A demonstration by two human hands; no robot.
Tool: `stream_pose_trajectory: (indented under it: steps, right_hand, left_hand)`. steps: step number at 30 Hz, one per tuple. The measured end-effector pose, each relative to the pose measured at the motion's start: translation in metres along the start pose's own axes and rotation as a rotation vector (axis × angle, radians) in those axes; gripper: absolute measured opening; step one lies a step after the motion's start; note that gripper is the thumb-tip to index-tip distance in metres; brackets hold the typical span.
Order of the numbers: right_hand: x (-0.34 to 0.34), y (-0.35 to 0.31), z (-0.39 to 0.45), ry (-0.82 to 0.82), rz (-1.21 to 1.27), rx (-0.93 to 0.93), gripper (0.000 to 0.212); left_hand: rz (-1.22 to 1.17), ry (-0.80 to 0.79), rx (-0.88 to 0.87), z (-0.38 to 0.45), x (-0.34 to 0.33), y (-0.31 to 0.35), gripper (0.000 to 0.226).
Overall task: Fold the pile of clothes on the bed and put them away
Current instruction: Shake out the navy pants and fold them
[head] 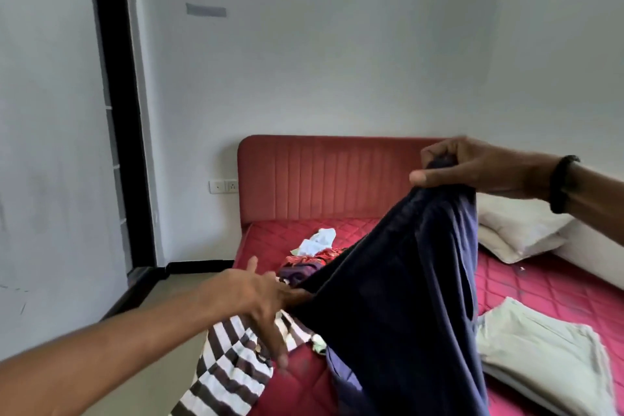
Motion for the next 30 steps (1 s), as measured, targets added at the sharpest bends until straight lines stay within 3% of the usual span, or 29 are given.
stream_pose_trajectory:
  steps: [2,4,6,8,11,15,17,20,22,24,25,28,30]
  right_hand:
    - [-0.006,0.011,-0.007,-0.099,-0.196,-0.02,0.027]
    - [-0.013,0.025,-0.015,-0.221,-0.391,-0.074,0.034]
    - [-0.016,0.047,-0.024,-0.319,-0.543,-0.118,0.037]
    - [-0.008,0.072,-0.029,-0.264,-0.627,-0.107,0.04]
    - [0.012,0.086,-0.038,-0.082,-0.539,-0.06,0.022]
    - [0.025,0.09,-0.033,0.047,-0.561,-0.061,0.044]
    - [0.004,0.077,-0.023,-0.016,-0.656,-0.041,0.037]
    - [-0.066,0.031,-0.014,-0.21,-0.267,-0.017,0.055]
    - [-0.116,0.015,-0.006,-0.227,-0.062,0.059,0.03]
    - [-0.142,0.02,0.0,-0.22,0.037,0.144,0.006]
    - [-0.143,0.021,0.002,-0.193,0.109,0.126,0.005]
    - [-0.092,0.056,0.003,0.101,0.351,-0.084,0.027]
    - [-0.048,0.073,-0.002,0.213,0.258,-0.127,0.041]
  left_hand:
    - [0.209,0.138,0.049,0.0,0.008,-0.013,0.089]
    - [0.3,0.268,0.091,-0.003,0.019,-0.035,0.059]
    - [0.212,0.388,0.109,-0.01,0.034,-0.06,0.056]
    - [0.146,0.589,0.069,-0.027,0.064,-0.082,0.067]
    - [-0.274,0.8,-0.08,-0.068,0.11,-0.099,0.064]
    - [-0.637,0.86,-0.397,-0.116,0.155,-0.074,0.051]
    - [-0.863,0.895,-0.558,-0.126,0.168,-0.057,0.057]
    - [-1.156,0.967,-0.638,-0.118,0.177,-0.041,0.058]
    - [-1.215,0.991,-0.573,-0.107,0.178,-0.037,0.065]
    - [-1.147,0.967,-0.511,-0.1,0.177,-0.043,0.076]
    - [-1.052,0.953,-0.467,-0.102,0.176,-0.05,0.075]
    - [-0.641,0.879,-0.265,-0.11,0.165,-0.078,0.065]
    - [-0.391,0.686,-0.126,-0.109,0.142,-0.087,0.064]
Point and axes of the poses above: each hand's wrist, its own z-axis towards the middle knuckle, its own x-axis out of the back of the hand, y = z × x, the point moved 4 cm from there along z, towards the middle knuckle, and after that the axes turned 4 degrees about -z, right-handed, at the moved point
